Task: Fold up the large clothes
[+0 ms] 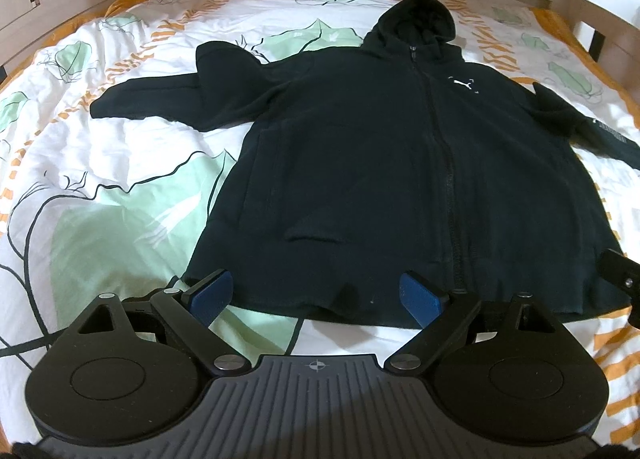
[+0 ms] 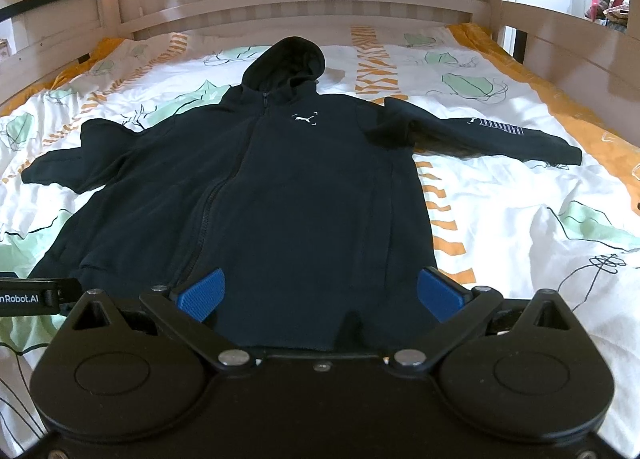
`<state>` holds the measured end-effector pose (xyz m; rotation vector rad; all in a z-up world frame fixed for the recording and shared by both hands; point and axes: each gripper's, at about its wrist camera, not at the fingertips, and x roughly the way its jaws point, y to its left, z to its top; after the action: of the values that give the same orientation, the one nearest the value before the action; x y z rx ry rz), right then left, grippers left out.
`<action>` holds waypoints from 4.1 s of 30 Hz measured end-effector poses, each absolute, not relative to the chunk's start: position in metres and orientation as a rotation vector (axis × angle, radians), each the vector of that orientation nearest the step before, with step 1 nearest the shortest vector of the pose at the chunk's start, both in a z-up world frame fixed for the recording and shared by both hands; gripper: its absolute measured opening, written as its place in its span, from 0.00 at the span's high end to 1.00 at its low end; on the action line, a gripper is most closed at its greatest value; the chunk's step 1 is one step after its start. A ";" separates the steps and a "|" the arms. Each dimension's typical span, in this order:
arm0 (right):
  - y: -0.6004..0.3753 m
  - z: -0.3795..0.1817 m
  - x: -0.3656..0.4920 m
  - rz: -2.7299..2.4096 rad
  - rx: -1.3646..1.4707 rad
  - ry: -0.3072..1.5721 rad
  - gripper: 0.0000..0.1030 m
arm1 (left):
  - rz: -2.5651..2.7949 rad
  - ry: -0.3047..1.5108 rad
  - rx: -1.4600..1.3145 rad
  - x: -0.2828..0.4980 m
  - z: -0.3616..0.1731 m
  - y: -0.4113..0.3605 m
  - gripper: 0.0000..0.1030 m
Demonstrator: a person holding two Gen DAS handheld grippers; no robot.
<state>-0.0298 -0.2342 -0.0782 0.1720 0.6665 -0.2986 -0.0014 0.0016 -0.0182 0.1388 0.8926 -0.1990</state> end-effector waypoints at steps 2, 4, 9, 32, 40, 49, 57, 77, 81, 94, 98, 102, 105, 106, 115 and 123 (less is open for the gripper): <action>-0.234 -0.078 -0.029 -0.297 0.171 0.667 0.01 | -0.199 0.892 0.139 -0.001 -0.018 0.002 0.12; -0.235 -0.078 -0.027 -0.293 0.167 0.669 0.01 | -0.198 0.891 0.136 -0.001 -0.018 0.001 0.12; -0.236 -0.077 -0.020 -0.280 0.158 0.664 0.01 | -0.204 0.884 0.125 0.009 -0.014 0.002 0.12; -0.235 -0.088 0.047 -0.153 0.177 0.698 0.01 | -0.221 0.740 -0.043 0.134 -0.002 0.071 0.11; -0.226 -0.089 0.084 -0.076 0.180 0.691 0.01 | -0.106 0.775 -0.039 0.214 -0.013 0.121 0.11; -0.218 -0.094 0.133 0.000 0.208 0.711 0.01 | 0.081 0.830 -0.097 0.289 -0.050 0.181 0.11; -0.202 -0.101 0.165 0.053 0.209 0.716 0.01 | 0.241 0.831 -0.246 0.331 -0.078 0.198 0.10; -0.136 -0.111 0.294 0.184 0.097 0.700 0.70 | 0.241 0.438 -0.320 0.317 -0.032 0.197 0.93; -0.124 -0.117 0.315 0.222 0.074 0.670 0.77 | 0.226 0.358 -0.329 0.311 -0.015 0.197 0.93; -0.110 -0.151 0.353 0.252 0.112 0.748 0.79 | 0.079 0.218 -0.302 0.287 0.020 0.171 0.93; -0.129 -0.140 0.342 0.278 0.199 0.726 0.74 | -0.023 0.180 -0.263 0.276 0.037 0.140 0.93; -0.164 -0.126 0.312 0.246 0.277 0.695 0.68 | -0.159 0.157 -0.198 0.266 0.052 0.093 0.93; -0.199 -0.122 0.284 0.199 0.297 0.690 0.61 | -0.267 0.186 -0.182 0.264 0.052 0.051 0.92; -0.212 -0.121 0.275 0.173 0.305 0.692 0.59 | -0.305 0.201 -0.172 0.264 0.049 0.032 0.92; -0.311 -0.122 0.203 -0.058 0.380 0.705 0.58 | -0.570 0.500 -0.089 0.284 -0.031 -0.091 0.91; -0.357 -0.134 0.175 -0.156 0.440 0.723 0.45 | -0.623 0.673 -0.125 0.274 -0.068 -0.124 0.76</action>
<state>0.1753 -0.3571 -0.1338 0.4403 0.7229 -0.1561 0.2737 -0.1241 -0.0678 -0.1249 0.6731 -0.6226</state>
